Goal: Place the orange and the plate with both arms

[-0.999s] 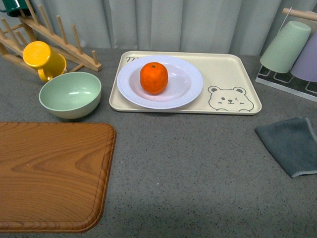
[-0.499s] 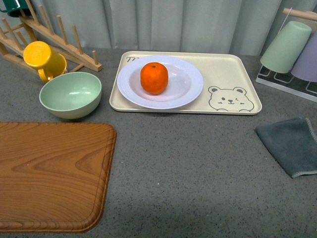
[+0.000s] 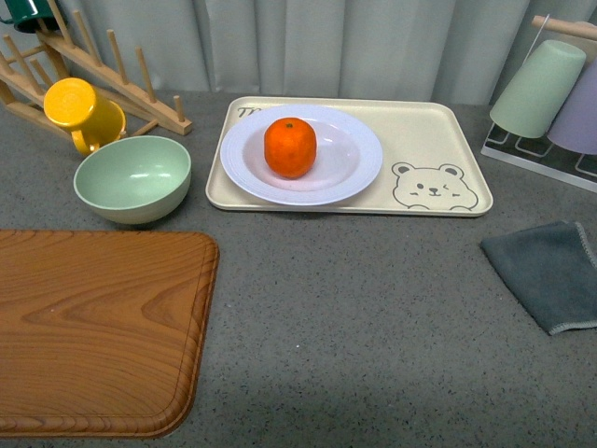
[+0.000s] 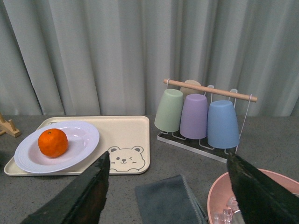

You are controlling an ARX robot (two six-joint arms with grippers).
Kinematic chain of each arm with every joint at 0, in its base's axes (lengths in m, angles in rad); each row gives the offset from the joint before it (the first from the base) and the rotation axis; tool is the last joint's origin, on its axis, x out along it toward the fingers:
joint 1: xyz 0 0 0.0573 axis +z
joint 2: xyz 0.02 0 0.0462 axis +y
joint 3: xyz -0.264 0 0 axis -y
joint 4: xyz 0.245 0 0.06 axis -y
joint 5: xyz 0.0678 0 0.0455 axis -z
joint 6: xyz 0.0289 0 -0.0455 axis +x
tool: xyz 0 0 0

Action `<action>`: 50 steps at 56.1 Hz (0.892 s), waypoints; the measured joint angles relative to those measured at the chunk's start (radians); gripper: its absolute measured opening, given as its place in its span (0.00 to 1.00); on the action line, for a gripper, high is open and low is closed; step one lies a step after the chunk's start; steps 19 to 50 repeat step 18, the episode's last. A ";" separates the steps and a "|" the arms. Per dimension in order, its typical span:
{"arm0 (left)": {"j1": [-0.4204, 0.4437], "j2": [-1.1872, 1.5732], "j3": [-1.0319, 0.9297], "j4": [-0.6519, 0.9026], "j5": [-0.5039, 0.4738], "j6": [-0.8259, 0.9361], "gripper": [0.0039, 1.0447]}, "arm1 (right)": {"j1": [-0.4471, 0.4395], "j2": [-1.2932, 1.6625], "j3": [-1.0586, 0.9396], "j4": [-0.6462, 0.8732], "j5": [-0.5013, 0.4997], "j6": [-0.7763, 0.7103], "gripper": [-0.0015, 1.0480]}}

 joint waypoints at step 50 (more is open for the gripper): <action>0.000 0.000 0.000 0.000 0.000 0.000 0.94 | 0.000 0.000 0.000 0.000 0.000 0.000 0.91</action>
